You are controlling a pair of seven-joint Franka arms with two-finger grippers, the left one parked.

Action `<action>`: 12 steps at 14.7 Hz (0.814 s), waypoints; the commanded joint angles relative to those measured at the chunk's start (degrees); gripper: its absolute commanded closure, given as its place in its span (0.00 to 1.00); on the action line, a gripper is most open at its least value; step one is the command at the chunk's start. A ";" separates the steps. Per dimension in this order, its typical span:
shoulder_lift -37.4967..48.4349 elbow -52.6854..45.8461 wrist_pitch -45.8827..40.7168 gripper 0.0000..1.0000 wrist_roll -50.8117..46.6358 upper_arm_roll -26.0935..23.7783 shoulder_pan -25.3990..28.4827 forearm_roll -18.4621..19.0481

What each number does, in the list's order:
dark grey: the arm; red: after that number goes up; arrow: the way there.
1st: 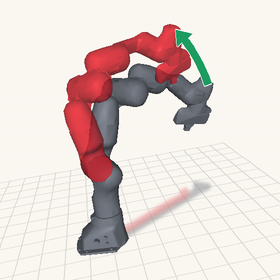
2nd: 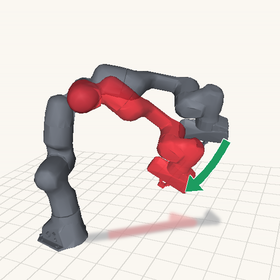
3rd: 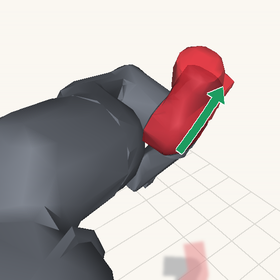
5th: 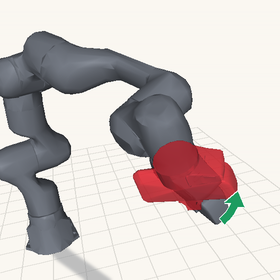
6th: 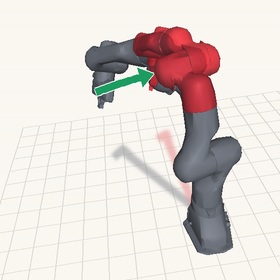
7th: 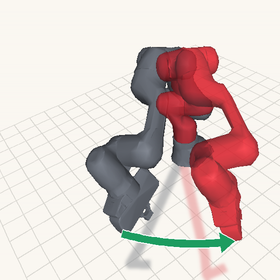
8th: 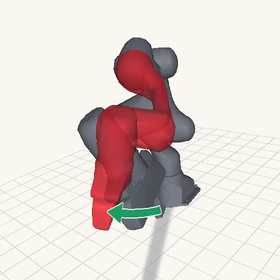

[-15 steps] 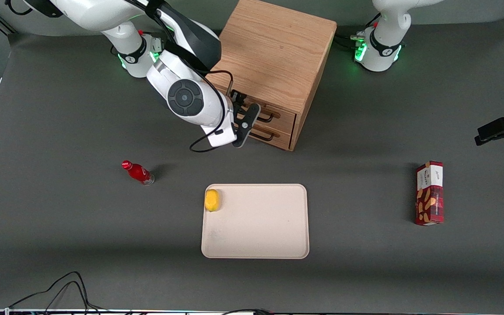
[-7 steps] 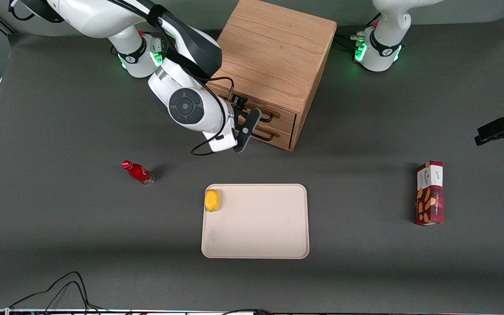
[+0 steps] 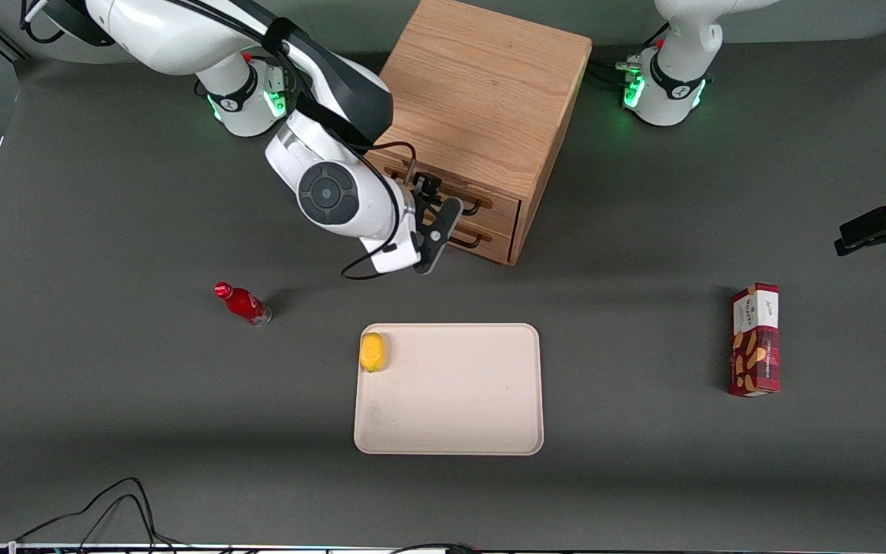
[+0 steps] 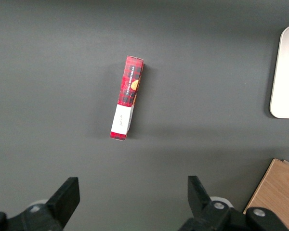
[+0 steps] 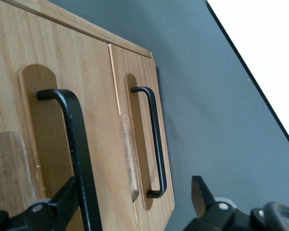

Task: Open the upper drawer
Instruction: 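Hook the right gripper onto the upper drawer's black handle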

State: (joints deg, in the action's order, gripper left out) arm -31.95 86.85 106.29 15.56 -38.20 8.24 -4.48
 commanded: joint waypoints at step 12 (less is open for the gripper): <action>-4.17 -2.21 2.16 0.00 1.49 1.02 0.82 1.66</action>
State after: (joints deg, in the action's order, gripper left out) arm -34.21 86.70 108.02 15.83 -37.77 8.59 -3.90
